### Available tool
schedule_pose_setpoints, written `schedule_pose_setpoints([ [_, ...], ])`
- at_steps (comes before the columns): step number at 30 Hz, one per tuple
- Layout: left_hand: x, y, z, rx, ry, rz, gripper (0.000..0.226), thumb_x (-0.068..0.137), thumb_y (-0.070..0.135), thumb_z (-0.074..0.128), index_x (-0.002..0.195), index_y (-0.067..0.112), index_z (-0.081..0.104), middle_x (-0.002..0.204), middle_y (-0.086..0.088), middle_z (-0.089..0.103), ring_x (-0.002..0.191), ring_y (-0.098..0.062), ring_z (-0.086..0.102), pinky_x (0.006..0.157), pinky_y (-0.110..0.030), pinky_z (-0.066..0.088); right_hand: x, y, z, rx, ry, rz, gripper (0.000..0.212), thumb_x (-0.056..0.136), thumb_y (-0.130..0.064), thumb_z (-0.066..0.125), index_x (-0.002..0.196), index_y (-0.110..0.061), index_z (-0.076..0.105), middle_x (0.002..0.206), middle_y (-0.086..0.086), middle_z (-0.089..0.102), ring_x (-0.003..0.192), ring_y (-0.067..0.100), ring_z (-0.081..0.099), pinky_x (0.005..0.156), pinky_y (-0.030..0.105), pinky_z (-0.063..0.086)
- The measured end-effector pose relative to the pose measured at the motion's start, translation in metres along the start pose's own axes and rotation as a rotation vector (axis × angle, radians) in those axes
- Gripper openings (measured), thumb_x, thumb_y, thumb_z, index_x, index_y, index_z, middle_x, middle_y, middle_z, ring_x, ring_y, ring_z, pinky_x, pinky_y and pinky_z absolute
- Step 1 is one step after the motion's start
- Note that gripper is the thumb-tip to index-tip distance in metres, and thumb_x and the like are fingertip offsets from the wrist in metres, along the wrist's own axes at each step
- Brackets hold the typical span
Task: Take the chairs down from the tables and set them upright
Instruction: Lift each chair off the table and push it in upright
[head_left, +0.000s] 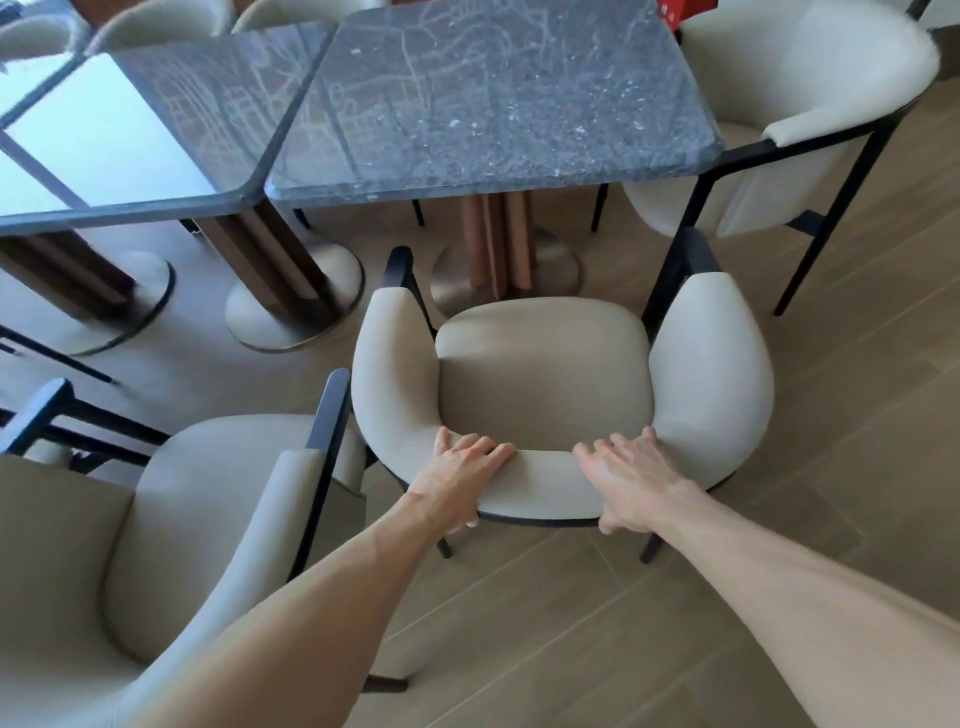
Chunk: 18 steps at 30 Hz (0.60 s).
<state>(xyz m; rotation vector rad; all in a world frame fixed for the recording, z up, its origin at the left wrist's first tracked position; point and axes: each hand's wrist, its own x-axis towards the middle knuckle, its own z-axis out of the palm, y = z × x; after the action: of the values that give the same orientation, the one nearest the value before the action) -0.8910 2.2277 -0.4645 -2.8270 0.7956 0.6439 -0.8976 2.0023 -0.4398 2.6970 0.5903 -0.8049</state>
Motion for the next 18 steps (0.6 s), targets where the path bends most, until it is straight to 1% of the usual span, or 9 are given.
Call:
schedule_pose_setpoints([
  [4,0.001,-0.005,-0.003,0.014,-0.005,-0.031,0.101,0.072,0.032,0.086,0.153,0.023,0.027,0.144,0.002,0.047,0.138,-0.020,0.040,0.115,-0.046,0.025,0.004,-0.005,-0.001,0.030,0.025,-0.003,0.070,0.076,-0.037,0.082,0.131,-0.015,0.044,0.123,0.004,0.060,0.119,0.027,0.055,0.103,0.055,0.037],
  [7,0.001,0.006,-0.003,0.018,0.001,-0.028,0.103,0.067,0.037,0.089,0.150,0.025,0.029,0.138,0.003,0.051,0.133,-0.021,0.044,0.110,-0.044,0.029,-0.004,0.001,0.002,0.015,0.030,-0.009,0.069,0.076,-0.038,0.082,0.130,-0.015,0.043,0.123,0.003,0.059,0.117,0.026,0.055,0.101,0.053,0.038],
  [10,0.001,0.015,0.001,-0.022,0.017,-0.016,0.104,0.069,0.038,0.088,0.153,0.027,0.027,0.141,0.005,0.050,0.135,-0.020,0.042,0.110,-0.043,0.029,-0.012,0.009,0.002,-0.014,-0.021,-0.008,0.068,0.077,-0.037,0.082,0.128,-0.015,0.043,0.122,0.002,0.059,0.117,0.026,0.055,0.100,0.051,0.040],
  [13,0.000,0.017,0.002,-0.056,0.024,-0.007,0.106,0.070,0.036,0.088,0.154,0.028,0.024,0.146,0.006,0.046,0.139,-0.018,0.038,0.113,-0.044,0.026,-0.015,0.011,0.000,-0.017,-0.029,-0.002,0.069,0.077,-0.037,0.082,0.129,-0.016,0.042,0.122,0.002,0.059,0.118,0.026,0.054,0.099,0.049,0.041],
  [15,0.000,0.017,0.004,-0.073,0.029,-0.008,0.106,0.071,0.036,0.086,0.155,0.028,0.023,0.148,0.006,0.044,0.141,-0.017,0.035,0.117,-0.047,0.022,-0.017,0.010,0.002,-0.014,-0.019,0.000,0.073,0.078,-0.038,0.081,0.134,-0.017,0.041,0.127,0.002,0.057,0.121,0.026,0.053,0.101,0.048,0.040],
  [17,-0.001,0.020,0.001,-0.098,0.004,-0.012,0.105,0.073,0.041,0.085,0.156,0.026,0.022,0.152,0.005,0.040,0.144,-0.017,0.032,0.119,-0.049,0.019,-0.019,0.007,0.006,0.025,-0.021,0.009,0.082,0.079,-0.043,0.079,0.143,-0.015,0.035,0.138,0.004,0.053,0.130,0.026,0.049,0.106,0.049,0.037],
  [18,-0.002,0.022,-0.003,-0.134,-0.014,-0.016,0.106,0.073,0.045,0.084,0.156,0.026,0.022,0.153,0.005,0.039,0.144,-0.017,0.032,0.120,-0.048,0.018,-0.021,0.007,0.006,0.067,-0.021,0.015,0.089,0.081,-0.049,0.076,0.148,-0.013,0.030,0.146,0.005,0.048,0.137,0.026,0.044,0.111,0.051,0.033],
])
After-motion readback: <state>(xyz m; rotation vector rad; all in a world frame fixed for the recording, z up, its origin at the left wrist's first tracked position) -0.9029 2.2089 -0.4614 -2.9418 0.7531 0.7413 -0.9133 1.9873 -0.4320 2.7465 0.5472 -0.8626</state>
